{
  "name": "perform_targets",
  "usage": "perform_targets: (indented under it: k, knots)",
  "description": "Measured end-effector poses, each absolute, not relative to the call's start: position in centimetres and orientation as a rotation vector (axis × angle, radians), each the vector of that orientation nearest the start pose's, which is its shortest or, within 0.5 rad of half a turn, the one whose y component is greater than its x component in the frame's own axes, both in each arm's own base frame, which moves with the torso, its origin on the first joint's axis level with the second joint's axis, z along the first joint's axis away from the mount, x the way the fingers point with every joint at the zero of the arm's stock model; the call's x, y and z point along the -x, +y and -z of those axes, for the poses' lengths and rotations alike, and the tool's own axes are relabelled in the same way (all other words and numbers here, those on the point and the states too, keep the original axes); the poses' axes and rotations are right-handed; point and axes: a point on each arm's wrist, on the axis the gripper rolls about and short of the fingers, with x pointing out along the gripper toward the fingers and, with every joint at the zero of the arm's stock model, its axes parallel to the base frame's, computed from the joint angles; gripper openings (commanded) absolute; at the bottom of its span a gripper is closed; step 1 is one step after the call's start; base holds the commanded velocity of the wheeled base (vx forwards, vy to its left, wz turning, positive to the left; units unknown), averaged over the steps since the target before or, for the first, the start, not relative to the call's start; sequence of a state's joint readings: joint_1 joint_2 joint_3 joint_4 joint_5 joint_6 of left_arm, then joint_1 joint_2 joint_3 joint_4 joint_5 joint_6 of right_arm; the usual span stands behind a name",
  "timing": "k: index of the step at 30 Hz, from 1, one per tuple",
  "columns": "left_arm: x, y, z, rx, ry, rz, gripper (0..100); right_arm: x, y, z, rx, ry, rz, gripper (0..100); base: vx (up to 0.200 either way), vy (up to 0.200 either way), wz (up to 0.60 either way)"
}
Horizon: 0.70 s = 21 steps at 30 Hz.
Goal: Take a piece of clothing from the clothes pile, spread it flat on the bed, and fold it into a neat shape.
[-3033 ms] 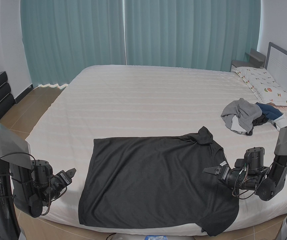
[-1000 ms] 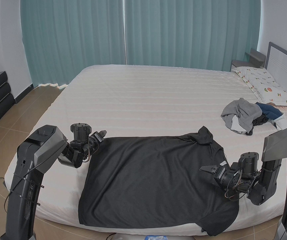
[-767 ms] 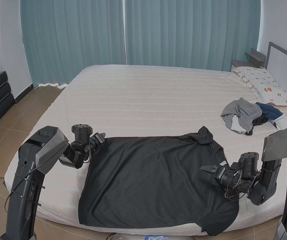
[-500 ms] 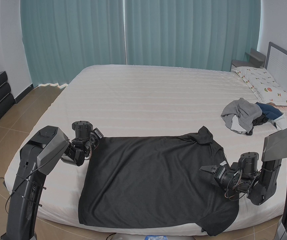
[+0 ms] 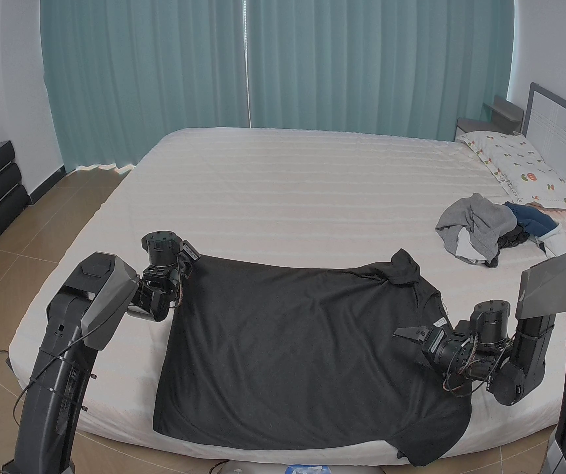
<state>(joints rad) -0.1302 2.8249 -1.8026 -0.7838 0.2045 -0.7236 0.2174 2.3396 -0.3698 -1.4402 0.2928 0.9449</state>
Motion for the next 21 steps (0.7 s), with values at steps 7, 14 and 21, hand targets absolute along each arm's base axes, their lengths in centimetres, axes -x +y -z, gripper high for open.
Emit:
perform_targets:
  k: [7,14,21]
  knots:
    - [-54.3,-6.2,4.1,0.677,0.153,-0.204,0,-28.9,7.1,2.6,-0.922,0.73,-0.208,100,0.0,0.0,0.0]
    - [-54.3,-6.1,4.8,0.667,0.163,-0.213,0,-28.9,7.1,2.6,-0.923,0.729,-0.207,100,0.0,0.0,0.0]
    - [-54.2,-6.1,5.3,0.661,0.19,-0.222,100,-28.9,7.0,2.6,-0.923,0.73,-0.207,100,0.0,0.0,0.0]
